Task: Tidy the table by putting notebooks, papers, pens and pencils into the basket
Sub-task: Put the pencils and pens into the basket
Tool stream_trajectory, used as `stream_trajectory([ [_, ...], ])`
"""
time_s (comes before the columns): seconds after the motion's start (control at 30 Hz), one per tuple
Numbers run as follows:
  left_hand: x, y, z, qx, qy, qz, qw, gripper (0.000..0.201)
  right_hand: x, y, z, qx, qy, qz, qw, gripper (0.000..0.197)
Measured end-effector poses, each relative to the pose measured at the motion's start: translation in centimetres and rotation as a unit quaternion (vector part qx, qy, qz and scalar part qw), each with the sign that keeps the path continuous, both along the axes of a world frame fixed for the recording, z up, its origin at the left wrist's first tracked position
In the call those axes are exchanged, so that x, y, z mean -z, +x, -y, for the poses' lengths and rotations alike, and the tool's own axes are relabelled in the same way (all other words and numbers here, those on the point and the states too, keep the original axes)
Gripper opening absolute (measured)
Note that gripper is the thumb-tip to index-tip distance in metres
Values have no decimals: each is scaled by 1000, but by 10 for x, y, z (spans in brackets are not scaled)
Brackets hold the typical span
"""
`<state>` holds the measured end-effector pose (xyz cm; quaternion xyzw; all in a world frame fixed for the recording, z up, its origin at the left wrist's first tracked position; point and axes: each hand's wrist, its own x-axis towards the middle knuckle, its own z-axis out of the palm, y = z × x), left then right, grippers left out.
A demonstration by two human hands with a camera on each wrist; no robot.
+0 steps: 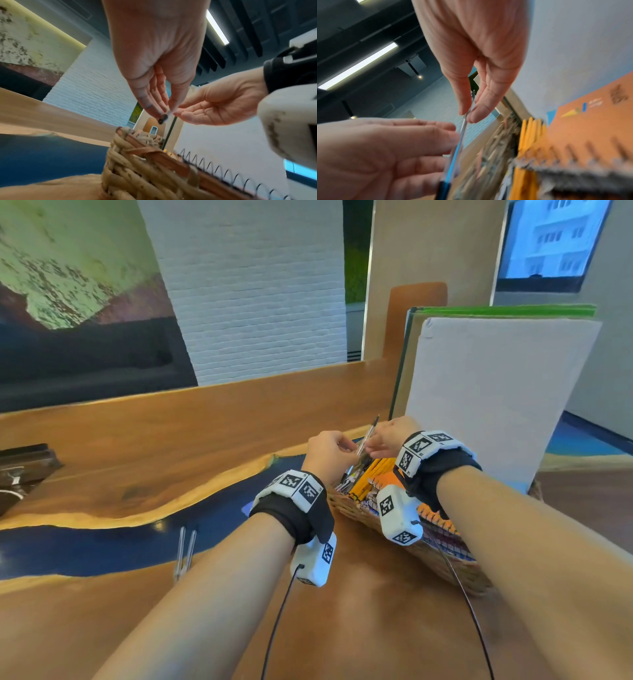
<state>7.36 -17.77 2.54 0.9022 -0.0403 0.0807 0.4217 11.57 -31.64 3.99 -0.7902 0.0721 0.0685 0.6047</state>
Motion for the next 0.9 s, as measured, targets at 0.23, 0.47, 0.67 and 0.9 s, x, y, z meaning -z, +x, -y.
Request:
stream_trajectory([
  [0.23,17,32,10,19,164,-32,986,13,12,13,-2,-60,-201,31,977,25],
  [0.47,39,42,13,23,236,-42,971,17,18,14,-19,-178,-414,-9,893,40],
  [0.67,27,19,-1,14,191,3,981,20,15,6,-27,-172,-406,43,896,37],
  [0.9,3,-30,-92,-99,168,45,980,18,-18,-44,-71,-174,-303,149,925,23],
])
